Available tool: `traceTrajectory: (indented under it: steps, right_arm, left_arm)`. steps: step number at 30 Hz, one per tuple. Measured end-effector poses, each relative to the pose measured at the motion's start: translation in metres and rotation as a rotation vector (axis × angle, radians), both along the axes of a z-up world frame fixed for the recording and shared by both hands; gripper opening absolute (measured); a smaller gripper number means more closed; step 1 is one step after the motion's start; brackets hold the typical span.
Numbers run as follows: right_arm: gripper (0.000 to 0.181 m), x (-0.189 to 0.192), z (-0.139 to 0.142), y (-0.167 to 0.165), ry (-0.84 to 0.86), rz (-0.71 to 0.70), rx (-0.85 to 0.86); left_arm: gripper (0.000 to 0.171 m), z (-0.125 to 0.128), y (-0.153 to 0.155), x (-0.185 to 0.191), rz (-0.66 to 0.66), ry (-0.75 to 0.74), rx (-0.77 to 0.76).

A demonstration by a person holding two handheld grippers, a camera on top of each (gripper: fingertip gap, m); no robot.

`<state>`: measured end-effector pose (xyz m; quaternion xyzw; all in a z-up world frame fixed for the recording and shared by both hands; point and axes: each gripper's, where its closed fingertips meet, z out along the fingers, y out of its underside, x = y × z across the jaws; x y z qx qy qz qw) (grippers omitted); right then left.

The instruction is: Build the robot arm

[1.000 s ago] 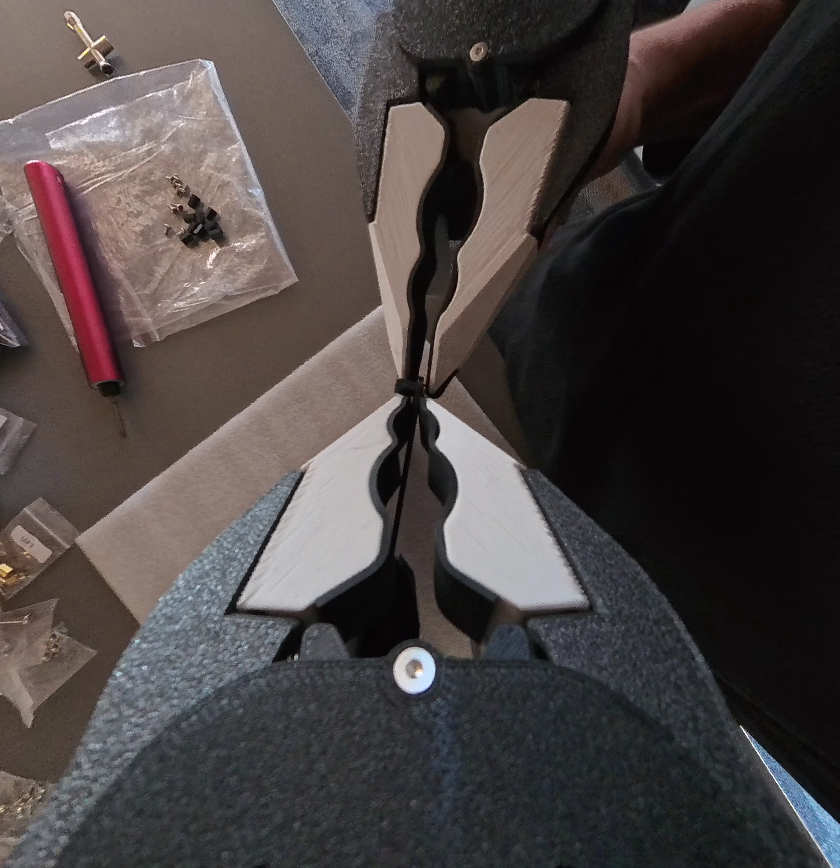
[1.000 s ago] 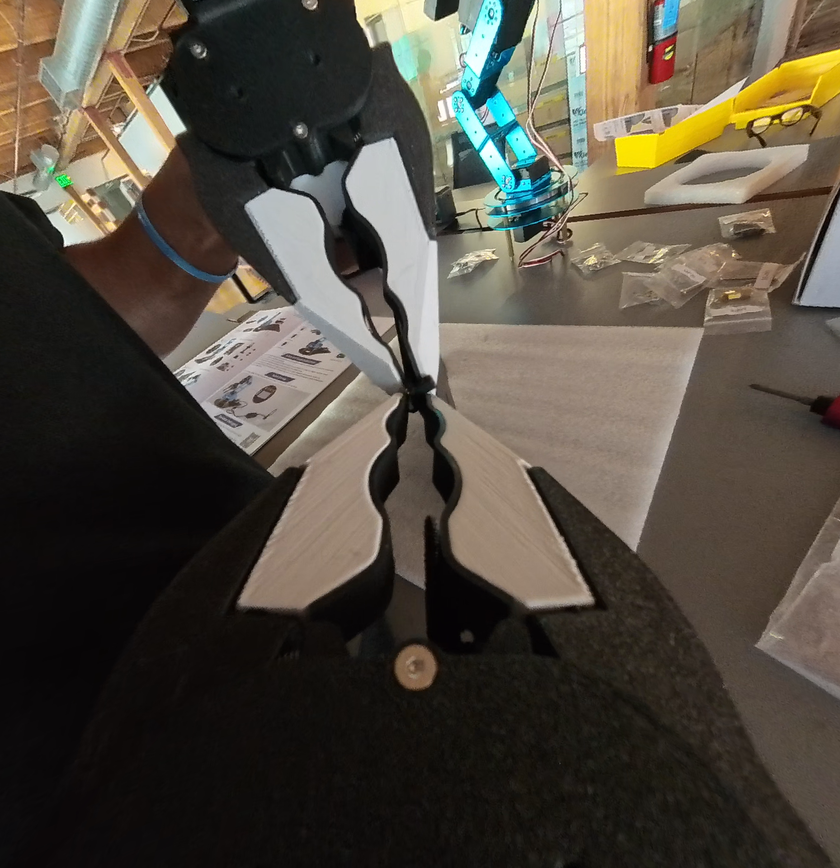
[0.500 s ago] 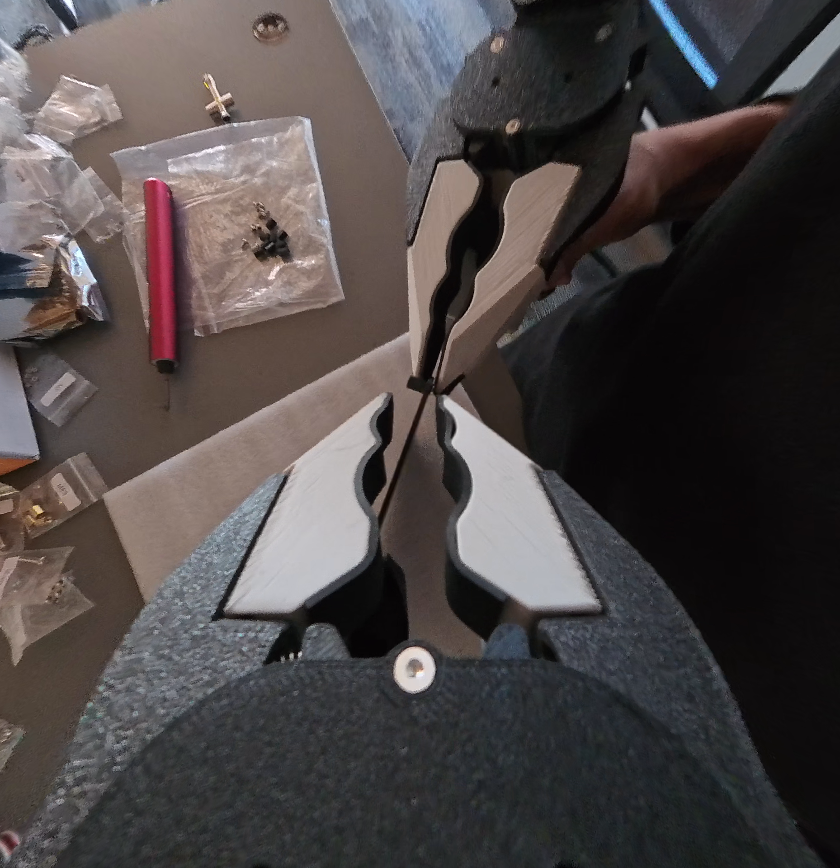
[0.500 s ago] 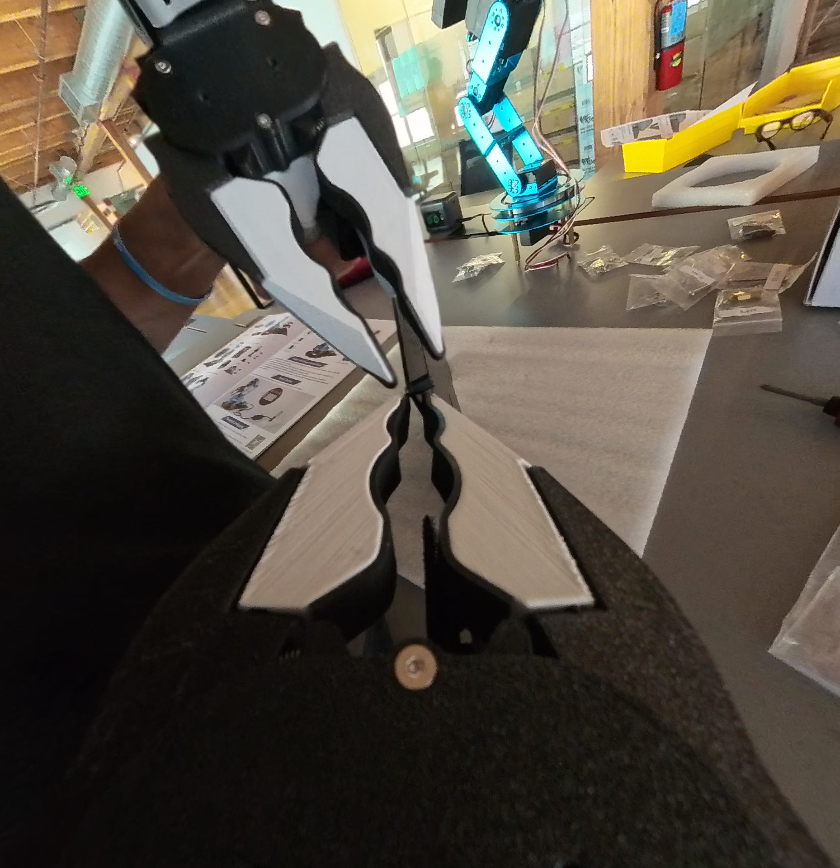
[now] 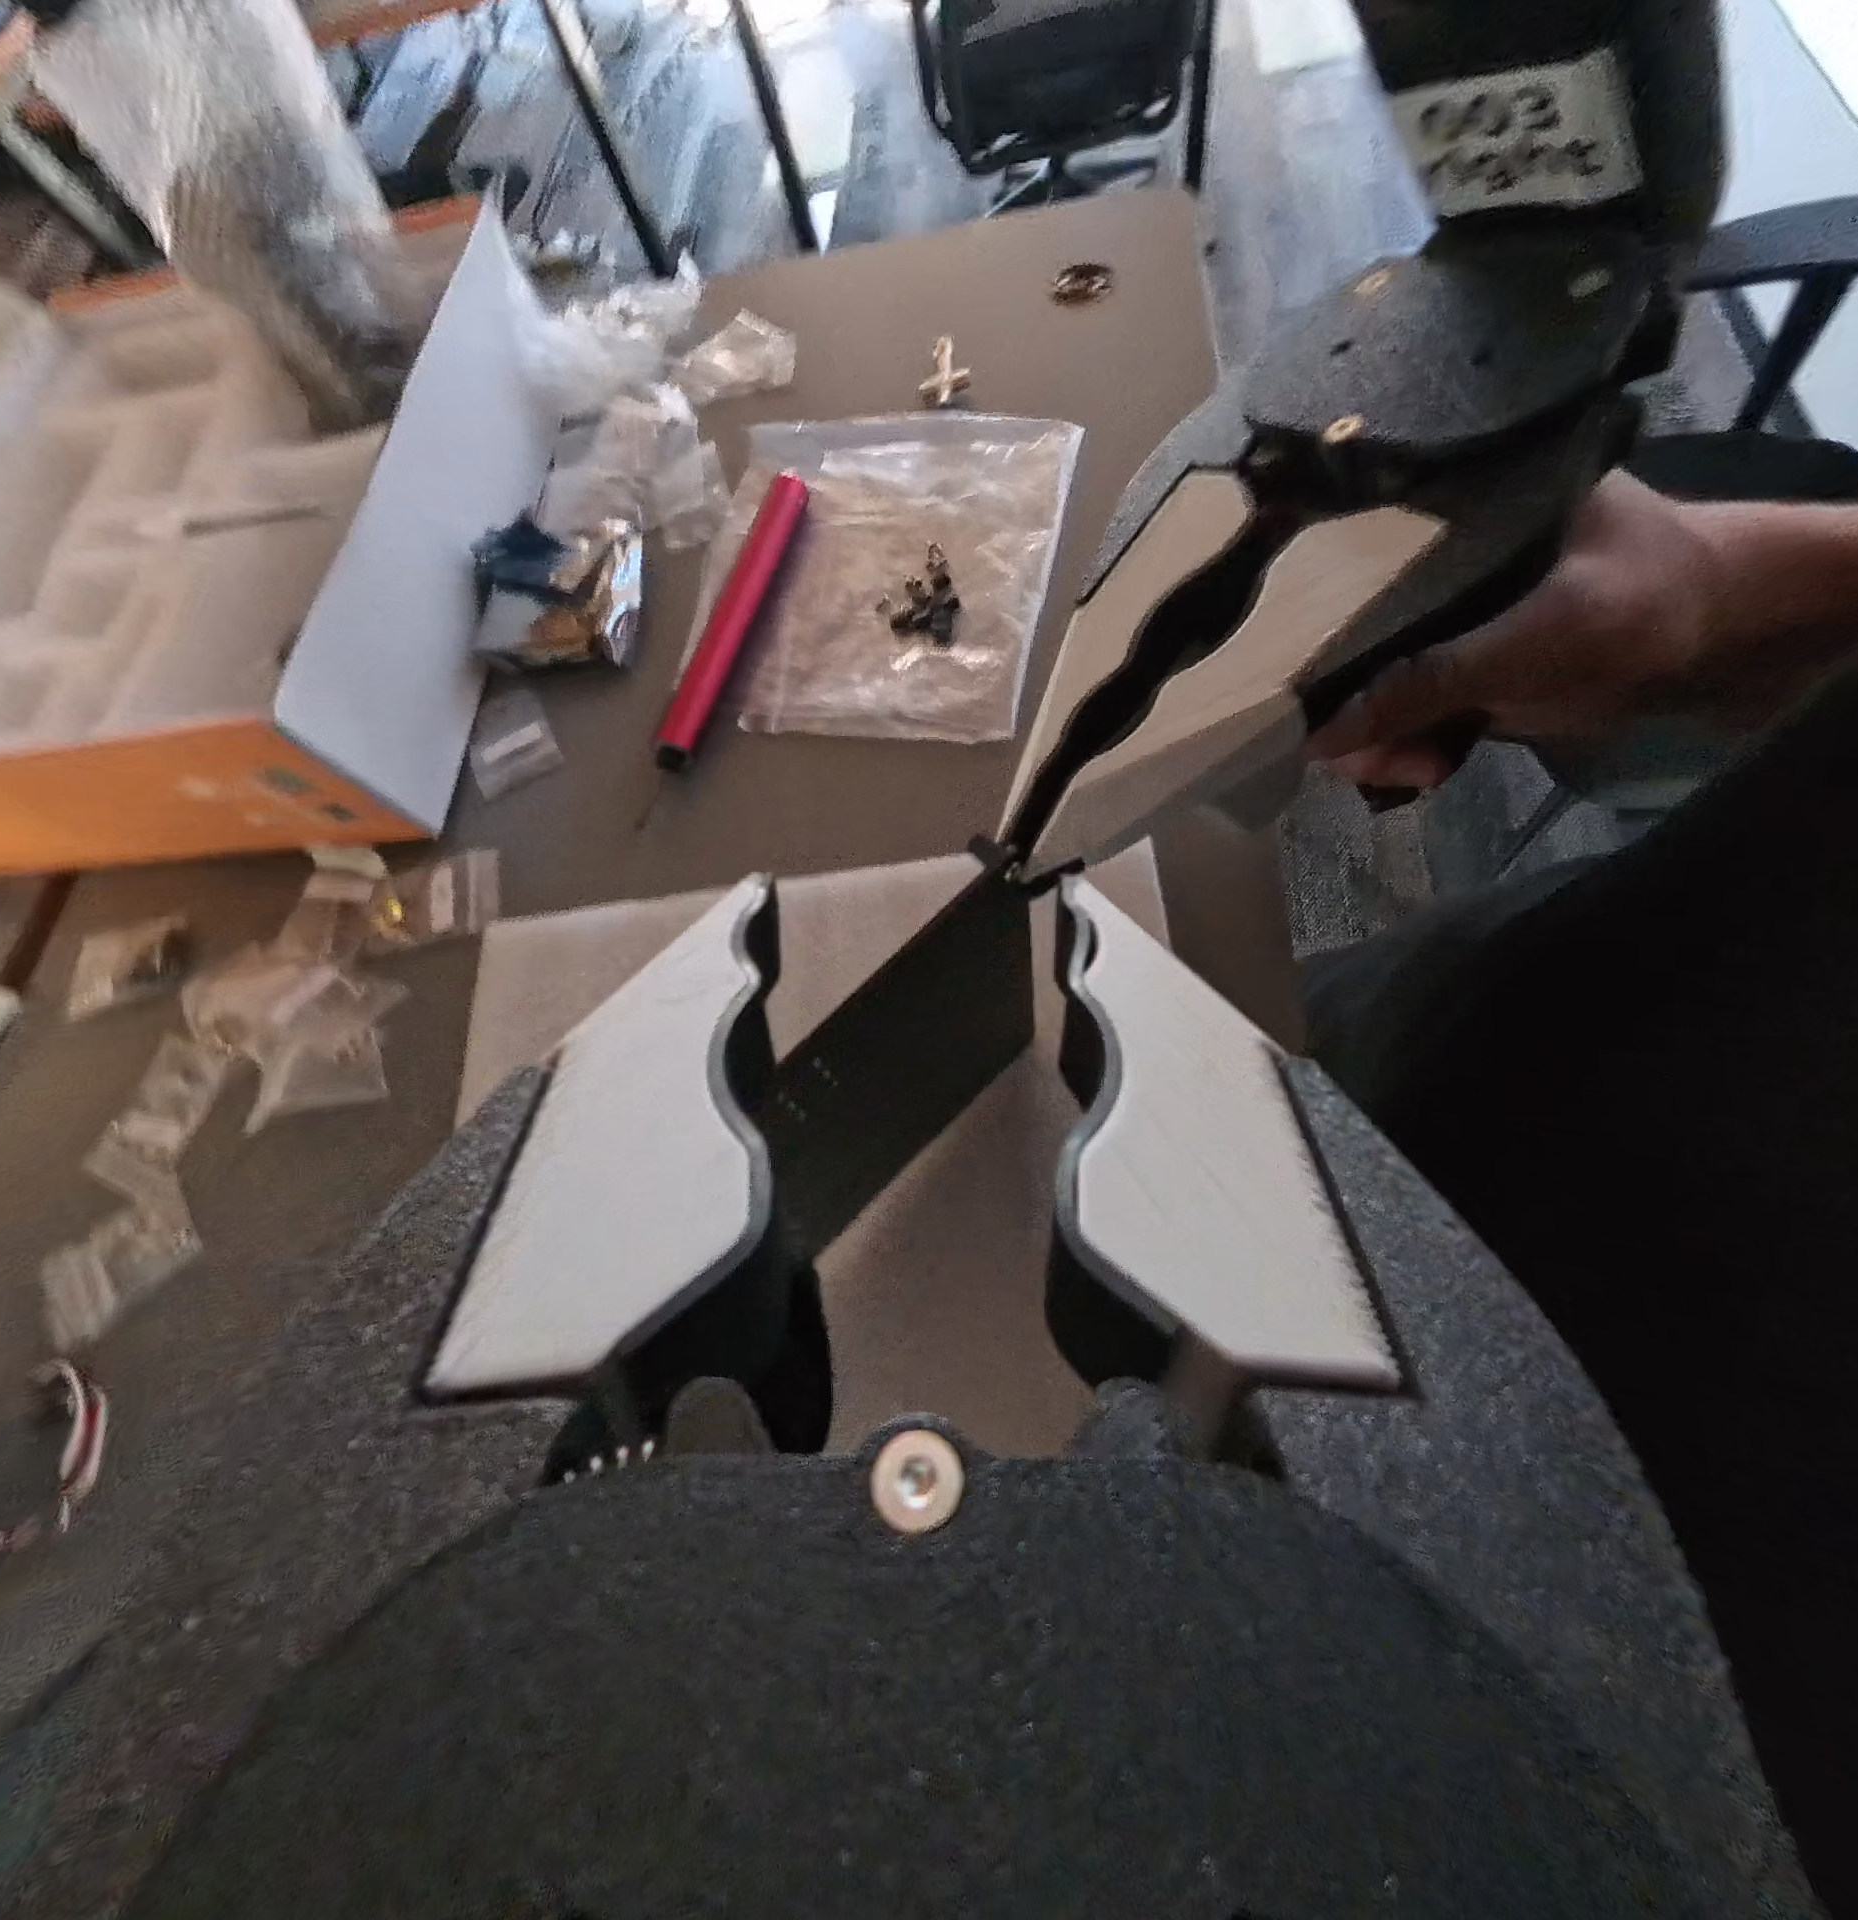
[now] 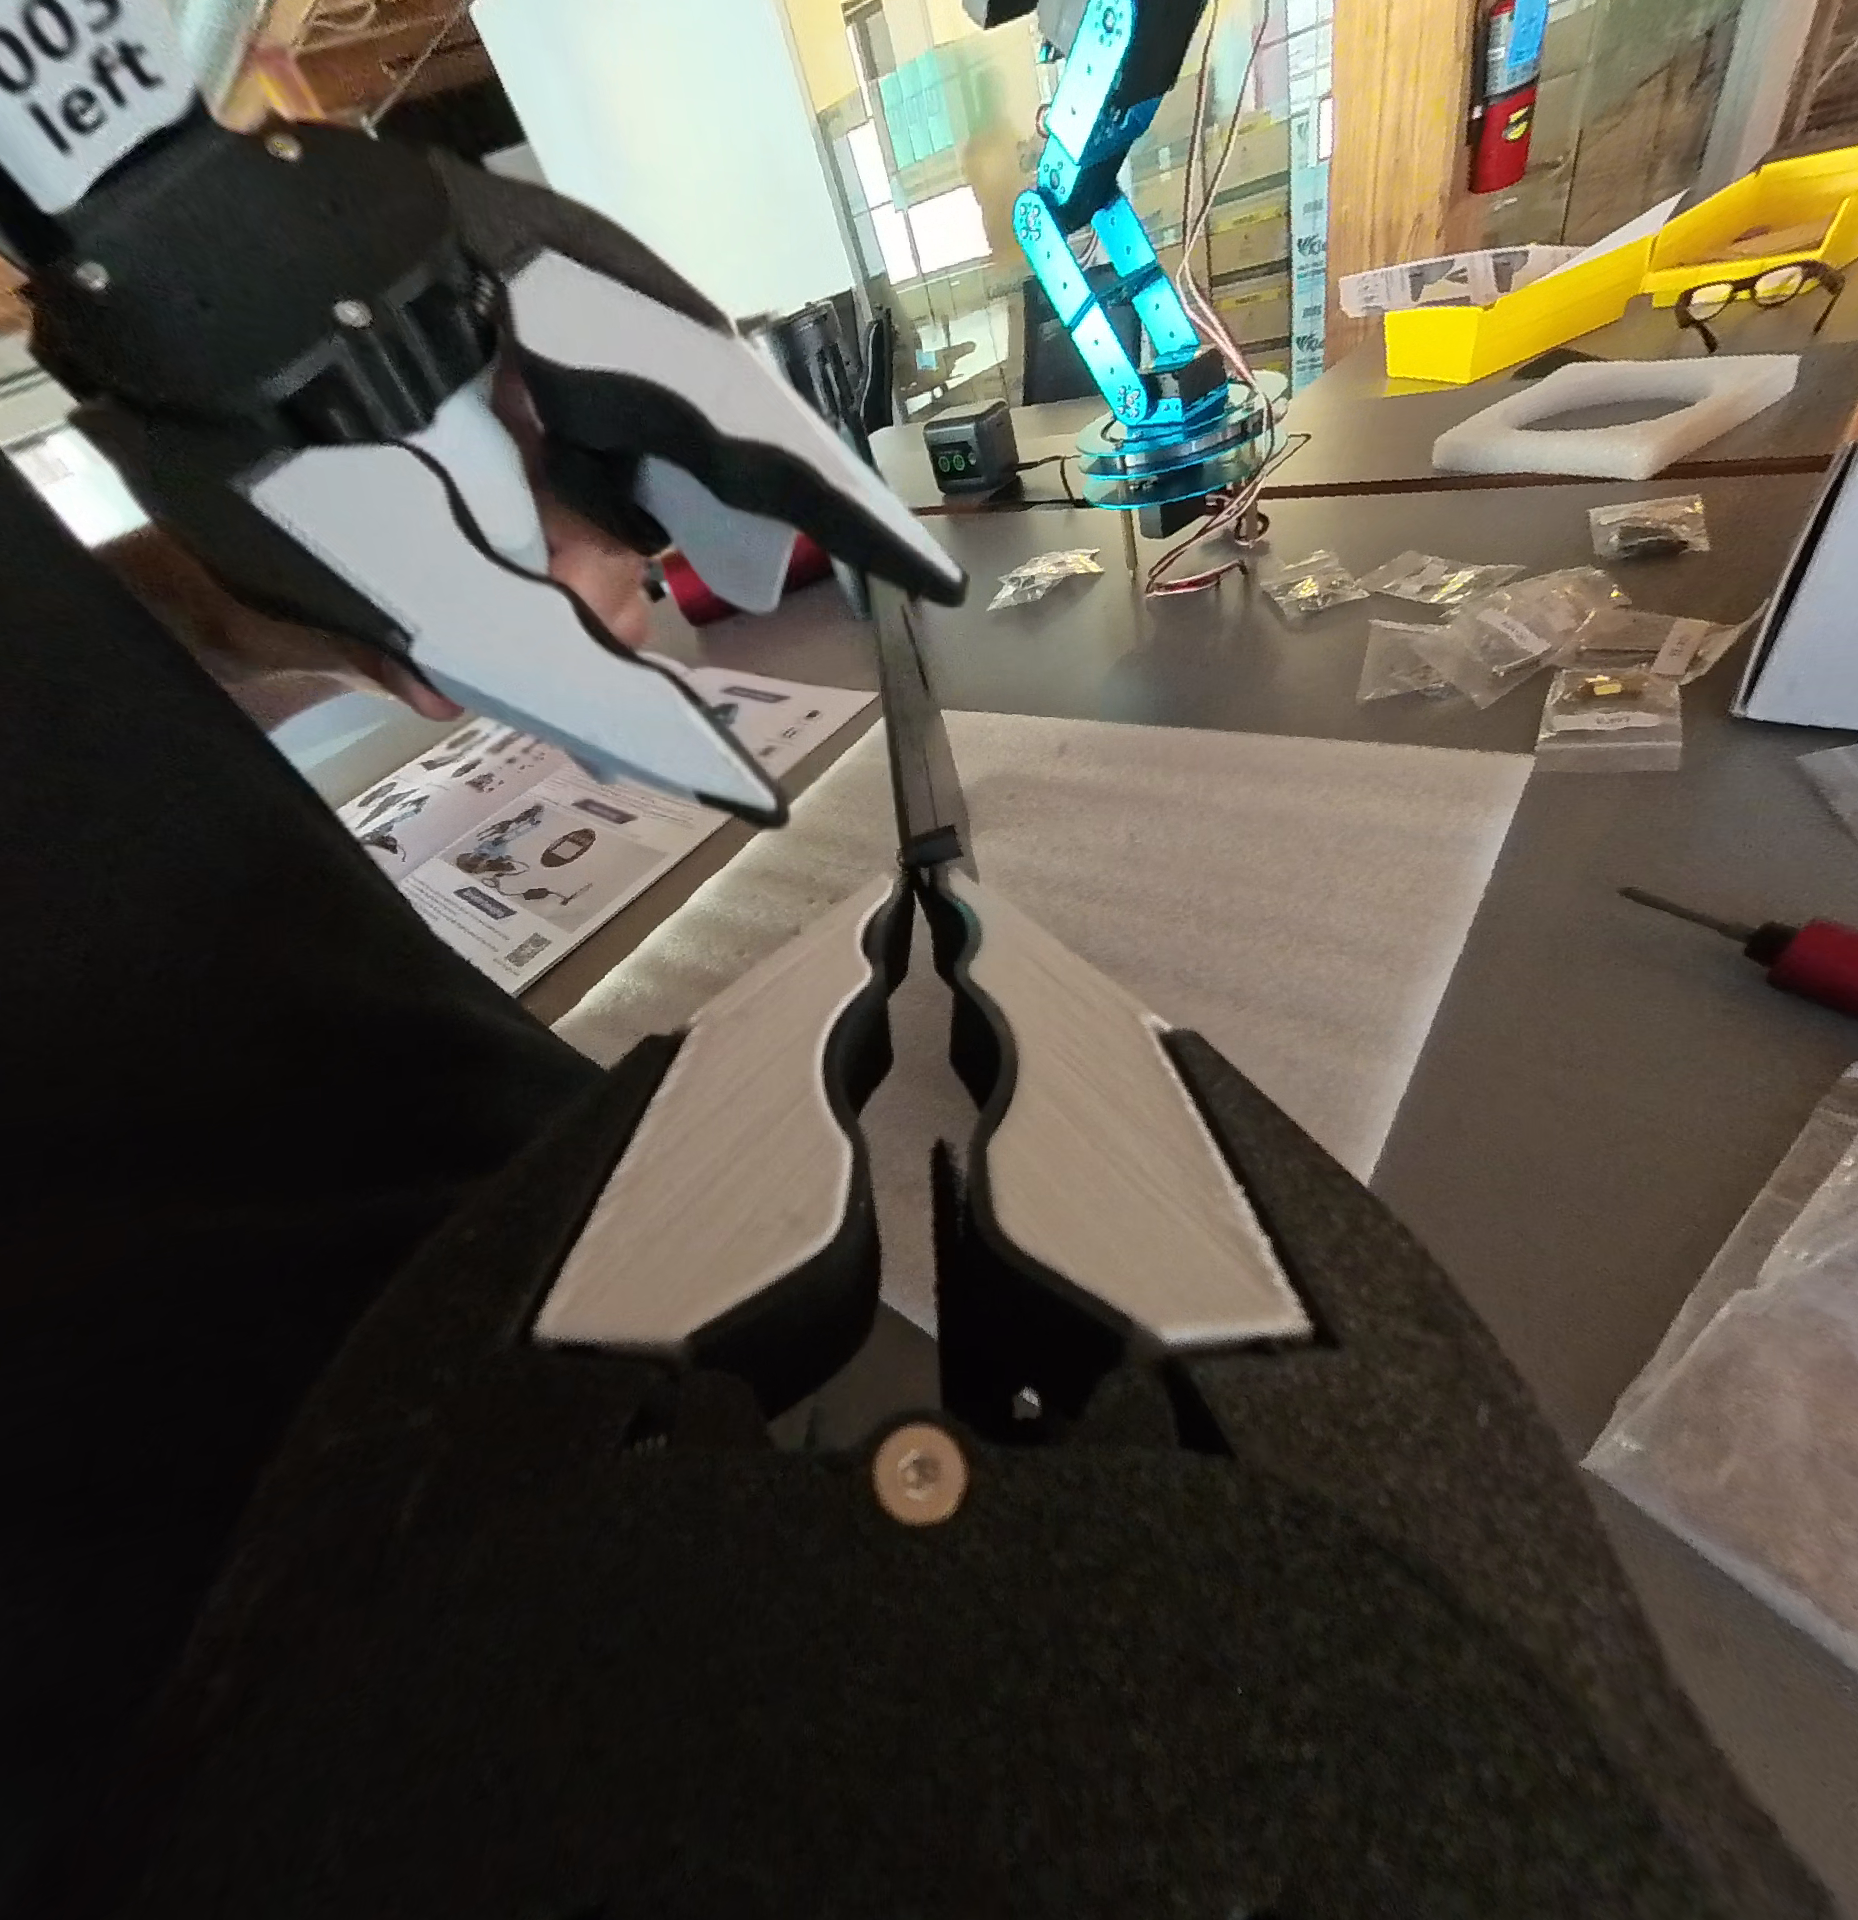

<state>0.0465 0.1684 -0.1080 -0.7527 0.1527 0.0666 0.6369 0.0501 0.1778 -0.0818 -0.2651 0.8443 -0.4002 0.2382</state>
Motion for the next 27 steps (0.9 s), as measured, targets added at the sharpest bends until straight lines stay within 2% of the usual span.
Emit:
traceTrajectory:
  steps: [2, 4, 7, 8, 10, 14, 16, 20, 23, 25, 27]
  right_arm:
    - [0.002, -0.002, 0.0, 0.0, -0.008, 0.013, 0.0]
    - [0.002, -0.003, 0.0, 0.0, -0.006, 0.022, 0.01]
    - [0.002, 0.003, 0.0, 0.0, -0.015, 0.011, 0.007]
    - [0.002, 0.004, 0.0, 0.0, -0.021, 0.02, 0.0]
    - [0.002, 0.004, 0.0, 0.0, -0.038, 0.04, -0.013]
    - [0.002, -0.005, -0.001, 0.0, -0.119, 0.122, -0.021]
    - [0.002, -0.006, -0.001, 0.0, -0.143, 0.135, -0.019]
    - [0.001, -0.006, 0.0, 0.001, -0.193, 0.156, -0.032]
    - [0.001, -0.001, 0.0, 0.0, -0.112, 0.175, -0.005]
    - [0.001, -0.002, 0.0, 0.0, -0.098, 0.221, 0.007]
    - [0.001, -0.004, 0.0, 0.0, -0.126, 0.27, 0.004]
  left_arm:
    - [0.058, -0.008, 0.009, 0.002, 0.087, 0.014, 0.009]
    - [0.06, -0.005, 0.015, 0.004, 0.17, -0.005, -0.025]
    - [0.054, 0.023, 0.025, 0.004, 0.34, -0.105, -0.206]
    - [0.055, 0.026, 0.027, 0.002, 0.379, -0.103, -0.259]
    - [0.056, 0.022, 0.027, -0.003, 0.442, -0.033, -0.377]
    - [0.054, 0.009, 0.027, -0.008, 0.592, 0.254, -0.782]
    - [0.05, 0.007, 0.031, -0.009, 0.667, 0.32, -0.934]
    - [0.06, -0.002, 0.027, -0.017, 0.825, 0.395, -0.992]
    - [0.075, -0.01, 0.022, -0.015, 0.929, 0.468, -1.079]
    - [0.075, -0.019, 0.016, -0.007, 0.97, 0.507, -1.075]
    - [0.063, -0.02, 0.013, 0.002, 0.985, 0.501, -1.083]
